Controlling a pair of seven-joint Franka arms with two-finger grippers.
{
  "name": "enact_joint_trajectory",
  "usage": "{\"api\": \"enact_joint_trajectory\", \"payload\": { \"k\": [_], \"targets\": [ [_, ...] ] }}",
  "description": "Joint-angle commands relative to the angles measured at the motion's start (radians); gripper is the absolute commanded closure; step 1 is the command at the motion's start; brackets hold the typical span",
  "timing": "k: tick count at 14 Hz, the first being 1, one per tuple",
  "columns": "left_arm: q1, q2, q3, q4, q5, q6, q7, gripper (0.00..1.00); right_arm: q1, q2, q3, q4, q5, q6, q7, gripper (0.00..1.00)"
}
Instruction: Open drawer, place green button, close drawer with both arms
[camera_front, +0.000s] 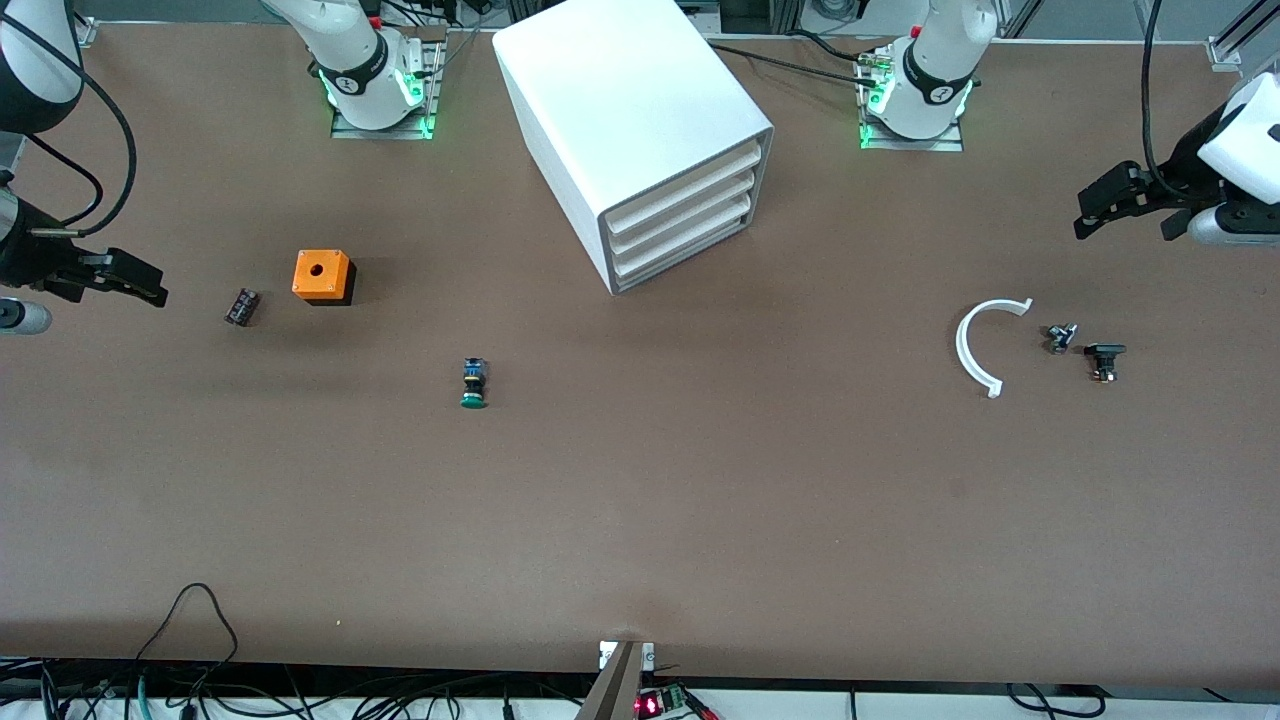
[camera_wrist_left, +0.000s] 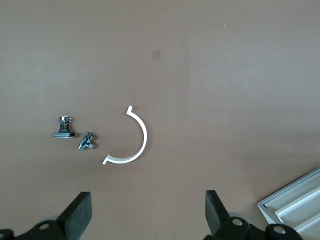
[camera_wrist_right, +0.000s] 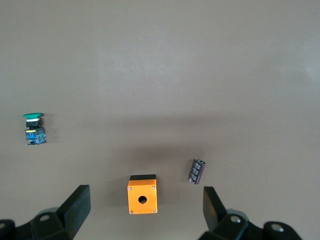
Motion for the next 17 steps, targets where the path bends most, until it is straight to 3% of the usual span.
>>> {"api": "enact_joint_trajectory", "payload": {
  "k": [1, 12, 17],
  "targets": [
    [0.013, 0.011, -0.002, 0.029, 0.002, -0.027, 0.06, 0.0, -0.004, 0.003, -0.004, 0.0, 0.019, 0.014, -0.001, 0.0],
    [0.013, 0.041, -0.019, 0.061, -0.012, -0.025, 0.066, 0.0, -0.005, 0.011, -0.004, 0.0, 0.022, 0.014, 0.004, 0.0],
    [-0.005, 0.109, -0.056, 0.041, -0.012, -0.033, 0.065, 0.0, 0.032, 0.075, 0.003, 0.002, 0.046, 0.035, 0.004, 0.0]
  ]
}}
